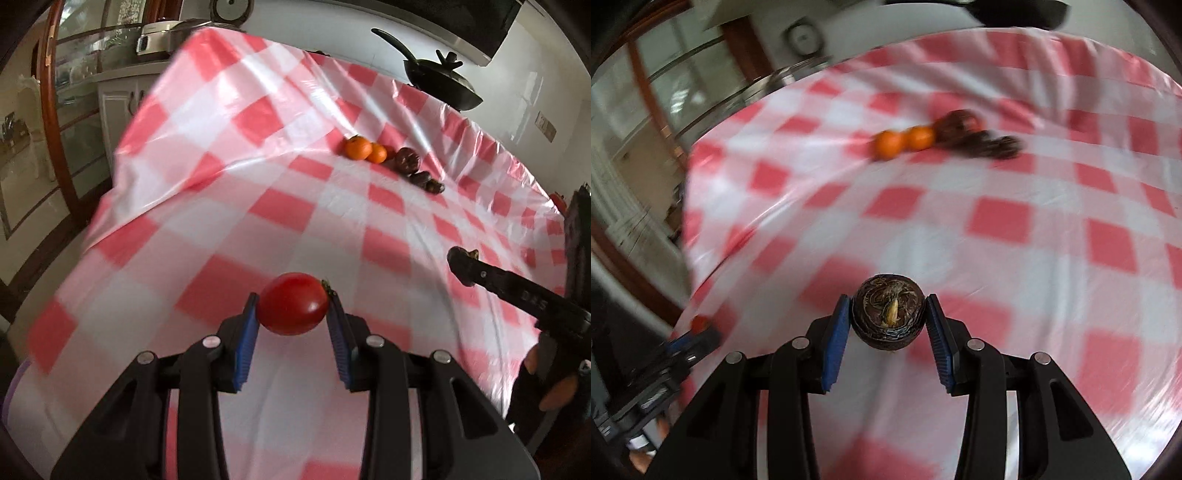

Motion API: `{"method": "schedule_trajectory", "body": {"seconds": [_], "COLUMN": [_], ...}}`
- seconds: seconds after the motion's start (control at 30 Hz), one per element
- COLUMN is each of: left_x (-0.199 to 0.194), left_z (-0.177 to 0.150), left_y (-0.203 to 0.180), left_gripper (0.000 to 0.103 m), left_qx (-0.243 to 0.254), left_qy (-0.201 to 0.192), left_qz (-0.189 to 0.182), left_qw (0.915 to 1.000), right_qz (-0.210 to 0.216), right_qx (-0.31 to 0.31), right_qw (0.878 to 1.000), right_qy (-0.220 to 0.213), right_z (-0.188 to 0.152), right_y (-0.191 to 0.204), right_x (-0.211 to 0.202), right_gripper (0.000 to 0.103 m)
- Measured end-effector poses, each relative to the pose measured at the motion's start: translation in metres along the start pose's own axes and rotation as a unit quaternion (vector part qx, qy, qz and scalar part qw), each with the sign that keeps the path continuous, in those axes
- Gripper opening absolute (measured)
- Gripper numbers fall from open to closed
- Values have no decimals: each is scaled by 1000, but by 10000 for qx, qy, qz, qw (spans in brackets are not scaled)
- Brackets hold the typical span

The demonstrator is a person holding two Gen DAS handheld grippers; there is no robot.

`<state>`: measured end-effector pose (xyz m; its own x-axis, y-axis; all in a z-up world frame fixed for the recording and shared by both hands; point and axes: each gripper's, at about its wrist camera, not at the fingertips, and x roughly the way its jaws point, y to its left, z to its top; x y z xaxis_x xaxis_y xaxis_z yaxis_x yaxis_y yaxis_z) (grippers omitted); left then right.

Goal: Organize fruits
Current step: 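Carry the dark fruit and tomato down into the white box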

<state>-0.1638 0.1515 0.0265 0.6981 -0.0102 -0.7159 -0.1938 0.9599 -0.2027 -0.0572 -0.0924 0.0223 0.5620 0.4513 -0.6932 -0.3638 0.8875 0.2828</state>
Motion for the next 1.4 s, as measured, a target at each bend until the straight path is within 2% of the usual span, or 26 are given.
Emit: {"method": "schedule_trajectory", "body": {"seconds": [0.2,0.47,0.77,1.1,1.23,1.4], "left_x": [-19,-50,-79,-109,-116,-108], "left_z": [-19,-49,-74,-108,-122,-149], "left_y": [21,46,89,134,151,179], "left_gripper": [37,37,37,37,37,37], "left_qx": [90,251,28,-309,-468,-732], "left_qy": [-28,-153,-269,-306,-249,92], "left_qz": [113,337,627,1004,1138,1308], "left_qw": [9999,9990,9977,9940,9921,9887], "right_qz": [183,330,642,1237,1470,1608], "right_qx": [-453,-1014,-1738,-2641,-3101,-3661], "right_qw": [9986,9938,9818,9547,9367,9108], "right_qy": [182,302,409,587,700,1025], "right_z": [-33,-64,-90,-131,-153,-188], "right_y": [58,108,163,224,251,281], "right_x": [-6,-14,-17,-23,-24,-16], "right_gripper": [41,41,41,41,41,41]}}
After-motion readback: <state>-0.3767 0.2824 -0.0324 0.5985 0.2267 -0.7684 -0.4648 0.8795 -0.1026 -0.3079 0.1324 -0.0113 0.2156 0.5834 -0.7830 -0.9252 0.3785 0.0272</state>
